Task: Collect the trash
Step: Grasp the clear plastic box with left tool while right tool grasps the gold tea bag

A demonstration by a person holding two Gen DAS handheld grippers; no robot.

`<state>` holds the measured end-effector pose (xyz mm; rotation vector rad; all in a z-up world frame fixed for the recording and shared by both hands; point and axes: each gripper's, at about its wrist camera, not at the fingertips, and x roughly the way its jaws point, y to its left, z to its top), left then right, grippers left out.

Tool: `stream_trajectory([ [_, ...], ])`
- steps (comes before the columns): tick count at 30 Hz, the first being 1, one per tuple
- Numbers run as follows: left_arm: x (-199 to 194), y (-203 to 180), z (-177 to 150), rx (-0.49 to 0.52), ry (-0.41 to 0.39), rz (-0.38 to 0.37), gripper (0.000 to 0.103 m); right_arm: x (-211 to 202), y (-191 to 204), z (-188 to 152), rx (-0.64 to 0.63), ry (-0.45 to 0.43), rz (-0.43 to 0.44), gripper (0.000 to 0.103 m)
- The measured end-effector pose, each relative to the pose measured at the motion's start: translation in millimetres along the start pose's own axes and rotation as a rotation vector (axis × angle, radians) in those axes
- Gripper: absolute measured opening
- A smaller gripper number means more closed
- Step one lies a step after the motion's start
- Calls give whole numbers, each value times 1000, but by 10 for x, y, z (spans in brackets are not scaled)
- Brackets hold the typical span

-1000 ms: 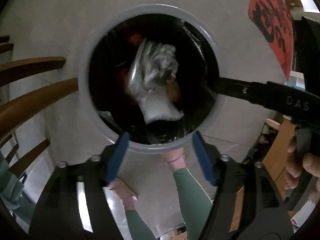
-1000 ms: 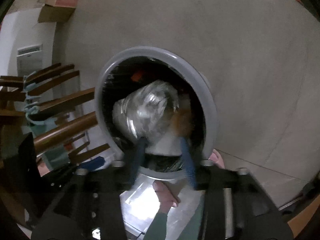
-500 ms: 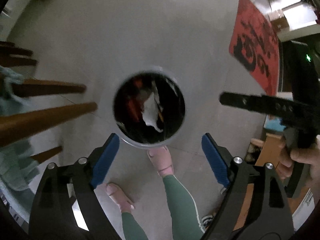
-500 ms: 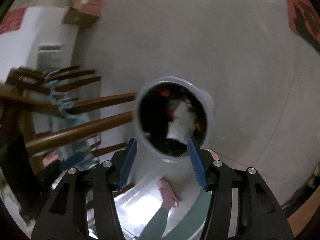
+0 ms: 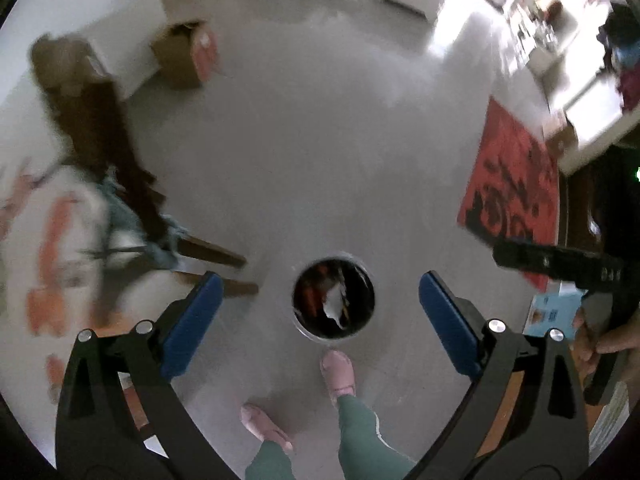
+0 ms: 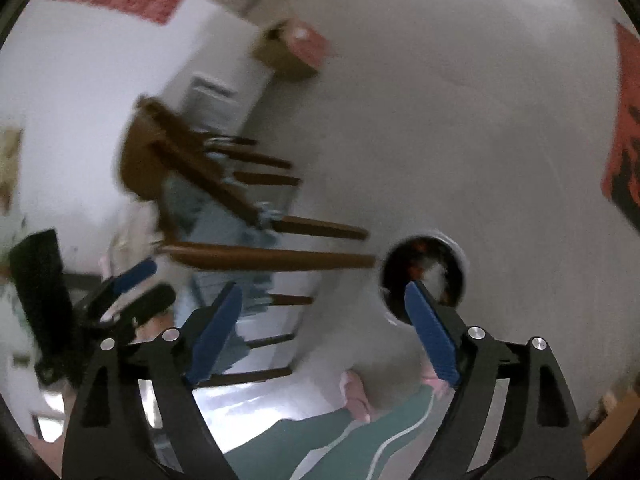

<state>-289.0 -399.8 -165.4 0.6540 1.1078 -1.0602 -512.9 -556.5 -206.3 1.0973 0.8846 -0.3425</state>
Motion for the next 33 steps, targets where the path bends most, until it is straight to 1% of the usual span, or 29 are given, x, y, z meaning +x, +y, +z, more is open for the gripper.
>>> stream_trajectory([
  [1,-198,129,-3,-31,-30,6,96,-22,173,30,-36,4,15,87],
  [3,-530,397,-62,-89,-81,26,96,-28,652,107,-164,18,47,87],
  [4,-677,530,-114,-116,-104,39,96,-11,832,129,-215,21,59,87],
  [6,-876,775,-236,-167,-134,70,96,68,1307,195,-337,54,100,88],
  [9,-1198,1271,-524,-279,-177,154,96,321,2007,216,-490,117,146,88],
  [10,-1306,1455,-657,-324,-194,194,96,386,2166,203,-528,131,162,88],
  [12,-1442,1759,-887,-398,-210,239,96,611,2608,137,-617,196,201,88],
  [14,-1555,2154,-1186,-507,-224,288,96,852,3019,71,-685,244,220,88],
  [15,-1615,2266,-1250,-536,-227,296,96,973,3199,33,-705,264,228,88],
  [16,-1683,2465,-1402,-583,-239,308,96,1100,3359,-1,-718,284,234,88],
  [18,-1777,2765,-1585,-649,-253,330,96,1347,3727,-81,-738,329,254,88],
  [19,-1834,2983,-1697,-687,-264,334,96,1456,3873,-123,-747,339,256,88],
  [21,-1882,3363,-1867,-752,-265,343,96,1736,4209,-190,-764,345,239,88],
  [24,-1927,3811,-2014,-814,-276,323,96,2118,4578,-221,-744,347,206,88],
  [25,-1922,3997,-2039,-826,-281,316,96,2235,4672,-216,-741,345,185,88],
  [28,-1882,4395,-2000,-845,-278,293,96,2615,4942,-181,-730,337,112,88],
  [30,-1881,4591,-1963,-858,-288,270,96,2766,4992,-136,-711,345,96,88],
  [31,-1822,4720,-1896,-870,-279,254,96,2849,5020,-113,-696,347,79,88],
  [33,-1776,4802,-1838,-870,-272,247,96,3003,5084,-73,-670,349,61,88],
])
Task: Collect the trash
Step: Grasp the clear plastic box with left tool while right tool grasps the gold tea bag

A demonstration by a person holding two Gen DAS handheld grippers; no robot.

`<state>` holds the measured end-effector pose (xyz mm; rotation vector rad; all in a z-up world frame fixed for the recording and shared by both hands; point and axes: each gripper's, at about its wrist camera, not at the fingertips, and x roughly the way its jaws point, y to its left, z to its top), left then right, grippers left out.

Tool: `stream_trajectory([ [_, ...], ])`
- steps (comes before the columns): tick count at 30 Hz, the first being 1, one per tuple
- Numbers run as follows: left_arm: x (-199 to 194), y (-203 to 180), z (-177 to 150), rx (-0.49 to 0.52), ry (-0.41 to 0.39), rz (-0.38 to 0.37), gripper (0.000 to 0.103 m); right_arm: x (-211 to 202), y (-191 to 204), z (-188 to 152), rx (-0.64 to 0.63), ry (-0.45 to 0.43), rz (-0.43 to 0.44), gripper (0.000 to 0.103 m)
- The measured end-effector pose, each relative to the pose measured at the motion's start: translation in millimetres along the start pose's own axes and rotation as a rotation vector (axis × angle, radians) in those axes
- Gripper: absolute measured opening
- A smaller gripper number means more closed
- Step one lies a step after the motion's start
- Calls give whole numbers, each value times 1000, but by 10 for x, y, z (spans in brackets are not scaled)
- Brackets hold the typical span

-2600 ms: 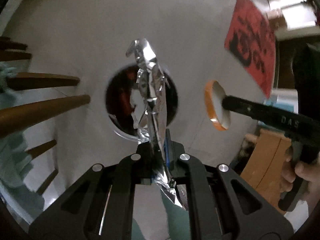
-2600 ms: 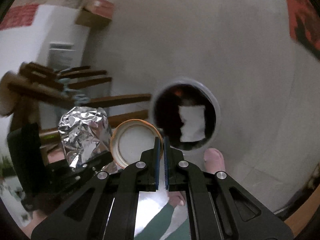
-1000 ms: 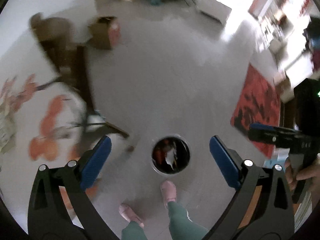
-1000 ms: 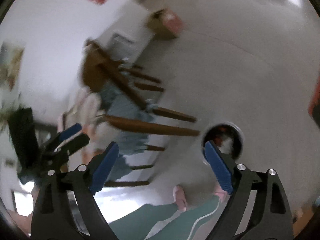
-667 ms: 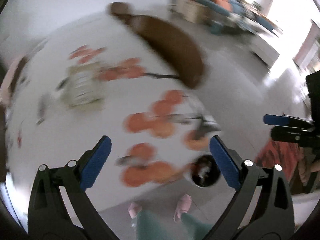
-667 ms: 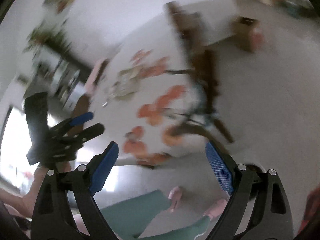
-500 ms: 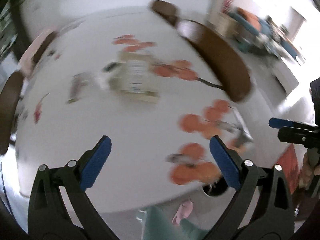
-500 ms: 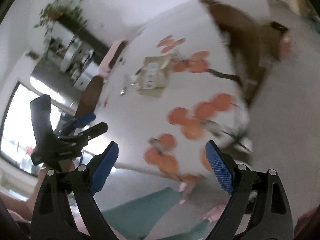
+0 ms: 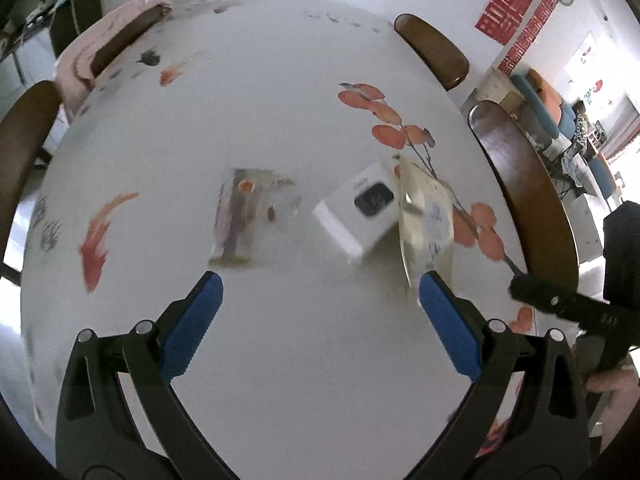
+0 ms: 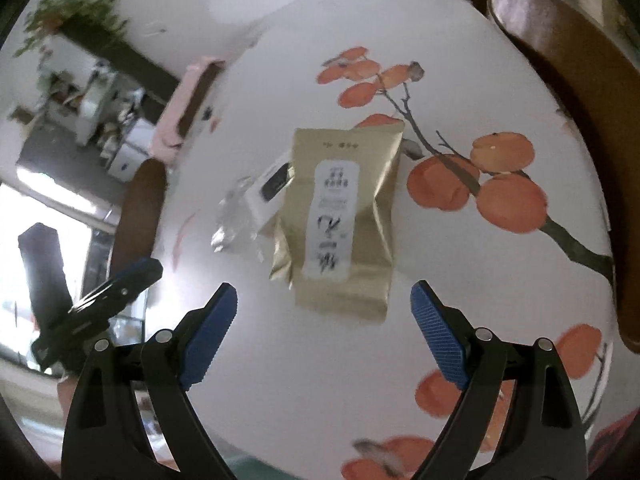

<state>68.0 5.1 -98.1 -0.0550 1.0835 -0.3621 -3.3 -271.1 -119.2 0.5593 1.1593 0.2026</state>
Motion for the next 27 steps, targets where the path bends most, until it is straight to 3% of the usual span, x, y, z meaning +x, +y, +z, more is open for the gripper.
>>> stream_trajectory([
  [7,534,-12,249,-74,76,7,96,298,-1,282,12,42,-39,88],
  [15,816,52,298,-136,117,6,95,581,-140,475,45,99,-27,88],
  [19,865,122,292,-145,129,-5,74,714,-163,559,41,121,-14,88],
  [22,890,183,283,-165,136,-37,69,824,-166,583,38,151,-14,88],
  [25,852,153,295,-149,132,-51,48,929,-144,581,31,169,-2,88],
  [27,838,158,297,-151,127,-61,44,969,-95,573,6,160,-5,89],
])
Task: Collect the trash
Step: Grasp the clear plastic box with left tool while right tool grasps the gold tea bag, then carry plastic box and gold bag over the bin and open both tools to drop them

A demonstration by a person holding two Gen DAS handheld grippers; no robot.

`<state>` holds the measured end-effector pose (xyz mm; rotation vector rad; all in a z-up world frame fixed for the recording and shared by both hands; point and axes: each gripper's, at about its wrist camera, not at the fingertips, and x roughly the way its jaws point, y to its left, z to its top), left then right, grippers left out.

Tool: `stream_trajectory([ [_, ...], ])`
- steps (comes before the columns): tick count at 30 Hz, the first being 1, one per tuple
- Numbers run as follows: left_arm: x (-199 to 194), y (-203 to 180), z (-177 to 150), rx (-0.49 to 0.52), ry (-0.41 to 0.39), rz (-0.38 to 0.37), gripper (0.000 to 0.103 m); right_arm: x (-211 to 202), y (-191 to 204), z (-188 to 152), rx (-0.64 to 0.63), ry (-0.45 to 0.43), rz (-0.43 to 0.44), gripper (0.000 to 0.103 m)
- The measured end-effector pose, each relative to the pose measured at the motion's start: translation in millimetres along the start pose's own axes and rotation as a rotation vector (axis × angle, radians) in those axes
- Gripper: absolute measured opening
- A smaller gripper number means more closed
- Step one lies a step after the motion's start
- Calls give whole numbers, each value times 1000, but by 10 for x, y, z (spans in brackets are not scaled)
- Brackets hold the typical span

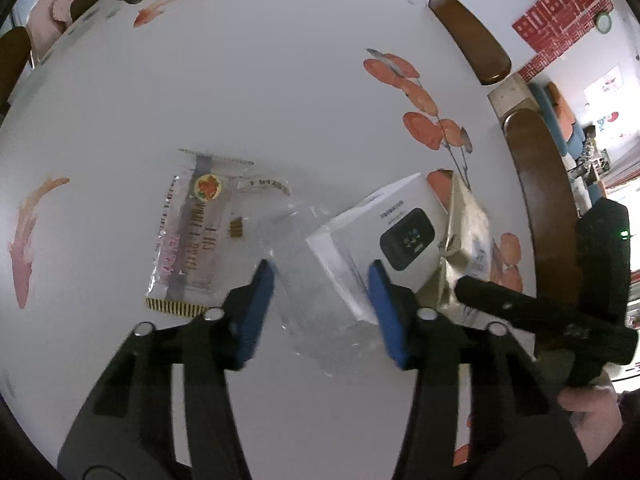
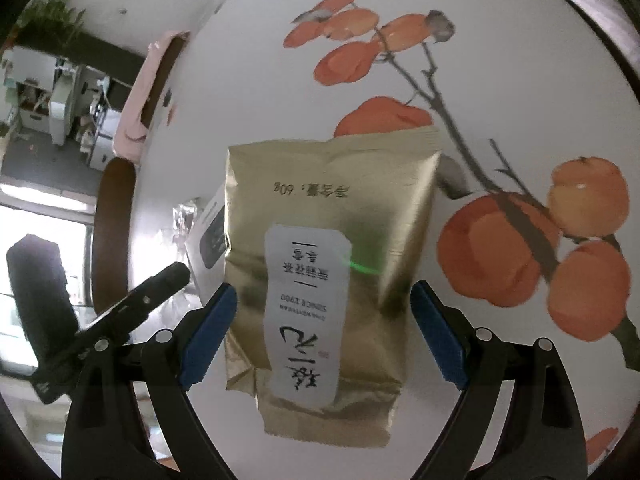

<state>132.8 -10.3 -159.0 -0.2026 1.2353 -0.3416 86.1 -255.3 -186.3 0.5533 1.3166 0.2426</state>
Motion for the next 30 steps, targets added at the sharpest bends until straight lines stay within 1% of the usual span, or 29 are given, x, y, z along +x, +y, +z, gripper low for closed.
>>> stream_trajectory([
  [1,-5,16,-4,-7,1,-9,43,5,35,-2,-27,-14,1,89],
  [2,-11,23,-5,-10,1,-13,42,29,73,-5,-56,-14,3,82],
  [4,-41,39,-25,-9,-1,-11,39,51,104,-8,-71,-14,-8,70],
  [5,-51,40,-34,-6,-4,-11,38,56,101,-7,-62,-6,18,60],
  [6,-63,43,-40,-6,-4,-14,37,54,92,-9,-50,-3,39,48],
  [7,-88,50,-49,-9,-8,-14,37,53,88,-13,-42,3,55,45],
  [8,-113,52,-56,-4,-11,-11,36,37,86,-13,-42,4,62,39],
  [9,-147,52,-64,2,-14,-9,35,24,96,-18,-46,3,67,35],
  [12,-223,66,-77,6,-26,-5,33,-33,117,-40,-45,0,95,28],
  [15,-322,78,-99,9,-41,-7,32,-118,181,-85,-55,-8,129,23],
  [20,-501,0,-148,52,-73,-2,32,-368,257,-213,-67,-43,194,22],
  [23,-614,-106,-175,92,-92,4,32,-595,242,-297,-57,-92,223,22],
  [27,-729,-313,-214,156,-113,7,32,-938,163,-419,-51,-164,226,22],
  [30,-797,-562,-258,220,-124,-3,32,-1203,31,-567,-35,-218,217,22],
])
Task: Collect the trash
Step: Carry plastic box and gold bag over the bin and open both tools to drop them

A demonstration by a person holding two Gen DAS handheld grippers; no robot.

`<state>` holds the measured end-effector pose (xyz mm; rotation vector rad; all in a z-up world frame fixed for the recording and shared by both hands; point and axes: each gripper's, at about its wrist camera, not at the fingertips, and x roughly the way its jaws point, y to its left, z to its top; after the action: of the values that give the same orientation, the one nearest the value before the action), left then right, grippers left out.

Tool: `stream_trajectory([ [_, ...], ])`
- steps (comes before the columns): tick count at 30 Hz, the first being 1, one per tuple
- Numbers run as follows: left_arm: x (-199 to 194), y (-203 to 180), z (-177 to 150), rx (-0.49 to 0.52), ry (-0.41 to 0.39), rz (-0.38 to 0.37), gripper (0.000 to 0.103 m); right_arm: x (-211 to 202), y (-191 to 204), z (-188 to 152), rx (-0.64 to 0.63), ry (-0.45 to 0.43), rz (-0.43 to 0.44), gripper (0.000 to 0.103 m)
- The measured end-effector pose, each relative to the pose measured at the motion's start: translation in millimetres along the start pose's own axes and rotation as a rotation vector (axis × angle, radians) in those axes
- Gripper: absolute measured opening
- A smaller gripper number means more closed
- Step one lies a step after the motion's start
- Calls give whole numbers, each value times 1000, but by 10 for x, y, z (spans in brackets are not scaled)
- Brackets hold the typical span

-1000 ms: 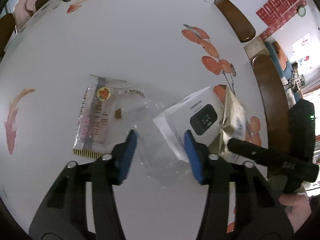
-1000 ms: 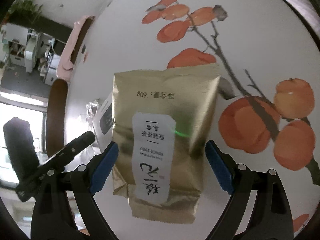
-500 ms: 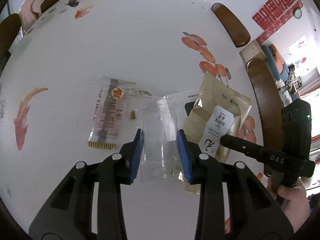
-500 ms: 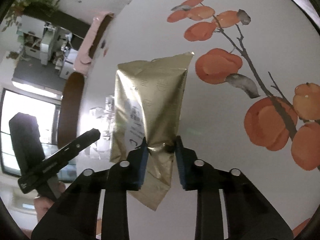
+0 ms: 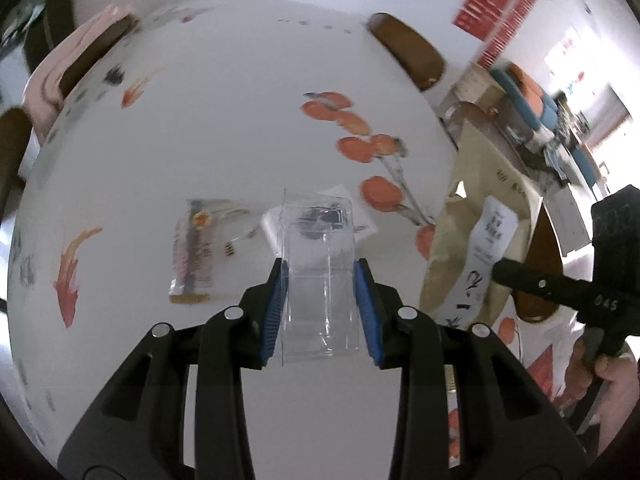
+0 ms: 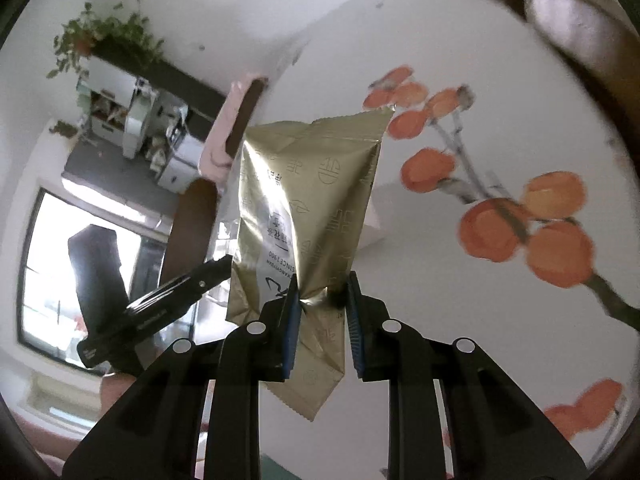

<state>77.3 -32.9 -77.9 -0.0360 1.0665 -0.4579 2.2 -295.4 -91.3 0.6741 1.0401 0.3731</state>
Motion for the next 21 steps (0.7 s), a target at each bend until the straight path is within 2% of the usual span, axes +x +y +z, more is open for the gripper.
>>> stream_trajectory([
  [5,-134,-497,-13,120,-30,-29,32,-611,-196,-264,45,-114,-41,22],
  [12,-281,-1334,-208,266,-34,-156,32,-1453,-460,-811,101,-235,-144,22],
  [16,-282,-1855,-400,355,-11,-231,32,-1883,-626,-1165,137,-283,-208,22],
  [21,-239,-2518,-727,475,44,-309,32,-2403,-974,-1775,235,-360,-252,22],
])
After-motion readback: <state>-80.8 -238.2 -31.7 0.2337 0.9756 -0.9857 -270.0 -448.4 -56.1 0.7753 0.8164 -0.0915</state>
